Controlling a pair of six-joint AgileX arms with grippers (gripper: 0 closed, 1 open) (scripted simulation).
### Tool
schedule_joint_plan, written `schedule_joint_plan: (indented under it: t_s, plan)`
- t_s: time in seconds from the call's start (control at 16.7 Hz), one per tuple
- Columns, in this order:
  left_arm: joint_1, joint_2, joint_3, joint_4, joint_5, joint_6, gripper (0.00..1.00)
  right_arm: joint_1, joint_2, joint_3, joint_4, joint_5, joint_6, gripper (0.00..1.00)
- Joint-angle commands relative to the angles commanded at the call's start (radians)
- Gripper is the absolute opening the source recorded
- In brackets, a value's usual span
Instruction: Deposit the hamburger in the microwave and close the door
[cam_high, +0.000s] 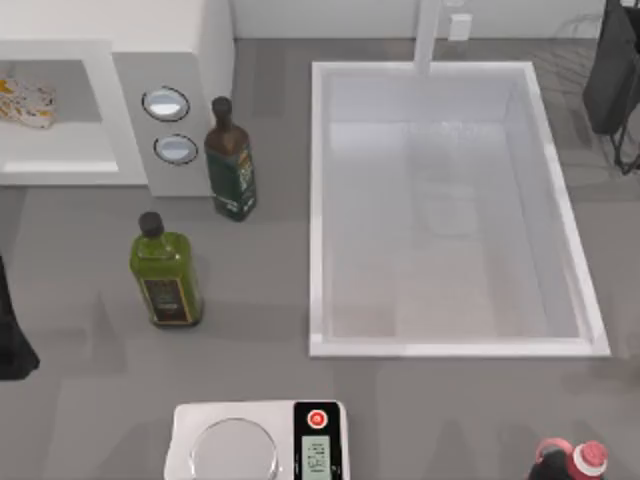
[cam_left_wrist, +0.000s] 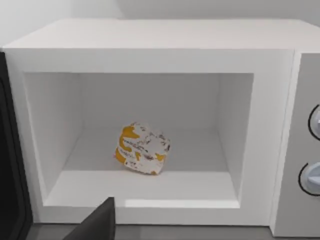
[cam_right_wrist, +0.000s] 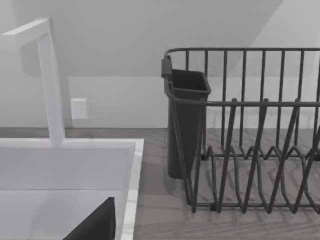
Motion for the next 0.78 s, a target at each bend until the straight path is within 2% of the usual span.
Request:
schedule_joint_plan:
  t_s: [0.36,0.78]
  plan:
    - [-0.004,-0.016,-0.006,-0.005,-0.004,-0.001,1.0,0.0,0.0,0.0,0.0,0.0,0.0,1.0]
    - [-0.004,-0.016,-0.006,-0.005,-0.004,-0.001,0.47,0.0,0.0,0.0,0.0,0.0,0.0,1.0]
